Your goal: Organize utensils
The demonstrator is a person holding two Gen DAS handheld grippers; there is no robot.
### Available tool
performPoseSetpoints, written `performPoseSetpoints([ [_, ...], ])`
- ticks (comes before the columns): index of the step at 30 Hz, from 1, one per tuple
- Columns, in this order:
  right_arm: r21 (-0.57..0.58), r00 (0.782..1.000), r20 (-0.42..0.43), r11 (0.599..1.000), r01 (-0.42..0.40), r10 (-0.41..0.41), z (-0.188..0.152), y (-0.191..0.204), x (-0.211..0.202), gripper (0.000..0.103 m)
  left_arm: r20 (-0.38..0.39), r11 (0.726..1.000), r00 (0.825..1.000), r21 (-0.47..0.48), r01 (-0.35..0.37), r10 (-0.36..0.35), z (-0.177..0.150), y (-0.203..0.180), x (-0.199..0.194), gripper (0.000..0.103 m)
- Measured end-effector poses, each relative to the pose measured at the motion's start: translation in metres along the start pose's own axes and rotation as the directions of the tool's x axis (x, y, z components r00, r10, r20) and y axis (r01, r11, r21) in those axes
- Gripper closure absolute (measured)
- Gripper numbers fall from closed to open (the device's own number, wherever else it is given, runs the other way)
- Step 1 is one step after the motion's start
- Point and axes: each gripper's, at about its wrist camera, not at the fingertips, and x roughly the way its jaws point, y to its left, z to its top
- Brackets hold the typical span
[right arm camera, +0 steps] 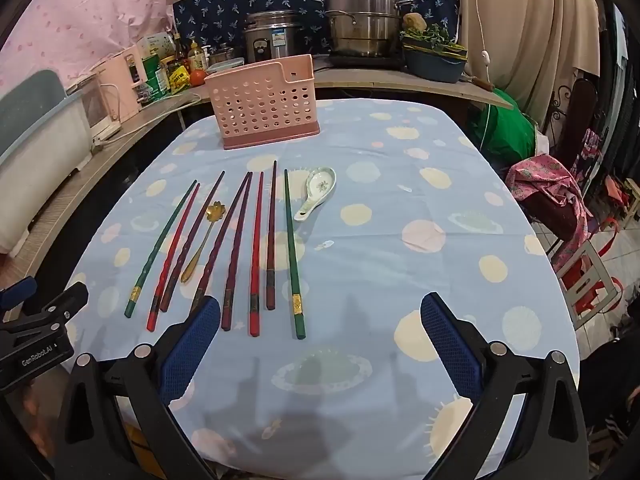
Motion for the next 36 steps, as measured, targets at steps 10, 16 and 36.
performPoseSetpoints([
  [10,0.003,1.0,0.007,1.0,-0.003,0.003,0.0002,-0.0015,-0.001,0.007,-0.011,1.0,1.0,0.007,-0.008,0.008,-0.001,-0.0033,0.0007,0.007],
  [16,0.003,1.0,0.004,1.0,-0.002,0.002,0.0,0.0,-0.0013,0.007,-0.02,1.0,1.0,0.002,0.01,-0.01,0.0004,0.0001,0.0031,0.007],
  [36,0.003,1.0,0.002,1.0,-0.006,0.006,0.001,-0.0003,0.0005,0.007,-0.019,1.0,1.0,0.003,0.004,-0.003,-0.0003,0.0007,0.0028,0.007],
])
